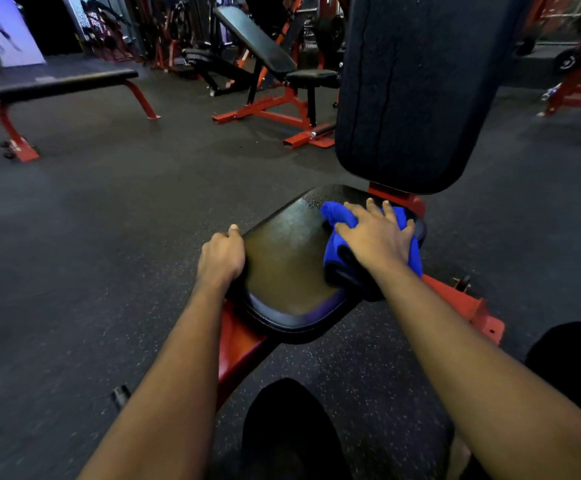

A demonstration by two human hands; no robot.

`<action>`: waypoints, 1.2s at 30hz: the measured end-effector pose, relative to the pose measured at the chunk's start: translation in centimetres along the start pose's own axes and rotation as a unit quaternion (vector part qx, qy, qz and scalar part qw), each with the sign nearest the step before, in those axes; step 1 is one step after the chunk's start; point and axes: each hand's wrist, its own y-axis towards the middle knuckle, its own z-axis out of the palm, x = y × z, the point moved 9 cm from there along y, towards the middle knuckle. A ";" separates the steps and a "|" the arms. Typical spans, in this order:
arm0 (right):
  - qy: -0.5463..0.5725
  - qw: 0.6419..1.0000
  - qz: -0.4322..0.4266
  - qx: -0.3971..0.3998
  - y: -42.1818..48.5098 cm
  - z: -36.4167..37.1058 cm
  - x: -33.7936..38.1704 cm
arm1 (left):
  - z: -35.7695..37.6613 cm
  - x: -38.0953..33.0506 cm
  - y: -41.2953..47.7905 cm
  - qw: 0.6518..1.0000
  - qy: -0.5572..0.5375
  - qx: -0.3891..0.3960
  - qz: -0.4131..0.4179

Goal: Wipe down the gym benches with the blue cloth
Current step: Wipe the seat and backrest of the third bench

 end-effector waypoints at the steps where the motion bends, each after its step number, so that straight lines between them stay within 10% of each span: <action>1: 0.001 1.000 -0.002 -0.008 -0.5 0.0 -0.2 | 0.0 0.0 0.0 1.000 -0.002 0.000 0.001; 23: -0.028 0.996 0.039 -0.080 2.2 -2.3 -2.9 | 1.9 -2.8 2.4 0.993 0.079 0.084 0.035; 36: -0.033 0.997 0.021 0.063 4.6 -0.4 -3.7 | 1.8 -2.2 2.9 0.994 0.087 0.066 0.024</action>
